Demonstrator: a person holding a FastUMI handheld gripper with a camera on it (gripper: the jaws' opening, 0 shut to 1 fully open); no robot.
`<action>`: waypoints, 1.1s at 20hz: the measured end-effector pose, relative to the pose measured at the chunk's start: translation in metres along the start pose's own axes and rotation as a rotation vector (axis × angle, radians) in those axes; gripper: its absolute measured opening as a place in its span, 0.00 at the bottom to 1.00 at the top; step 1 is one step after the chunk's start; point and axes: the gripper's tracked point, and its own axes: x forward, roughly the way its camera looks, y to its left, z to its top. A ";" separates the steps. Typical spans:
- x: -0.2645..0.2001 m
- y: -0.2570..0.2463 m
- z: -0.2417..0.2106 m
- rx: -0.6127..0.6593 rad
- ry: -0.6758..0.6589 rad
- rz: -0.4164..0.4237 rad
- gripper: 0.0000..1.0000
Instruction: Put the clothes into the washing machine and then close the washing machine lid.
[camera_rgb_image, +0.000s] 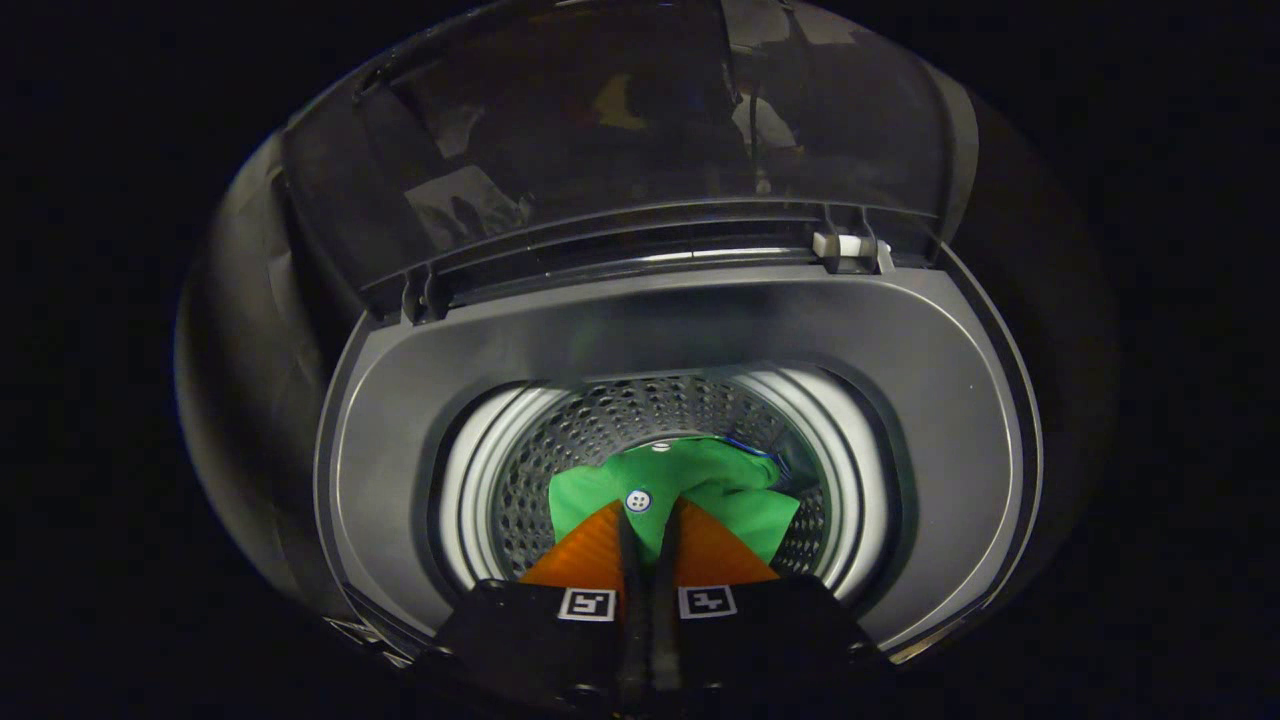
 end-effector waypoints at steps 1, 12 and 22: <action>0.000 -0.002 -0.002 -0.002 0.005 -0.005 0.11; -0.010 -0.006 -0.009 -0.052 0.016 -0.029 1.00; -0.084 0.026 0.038 -0.068 -0.195 0.036 1.00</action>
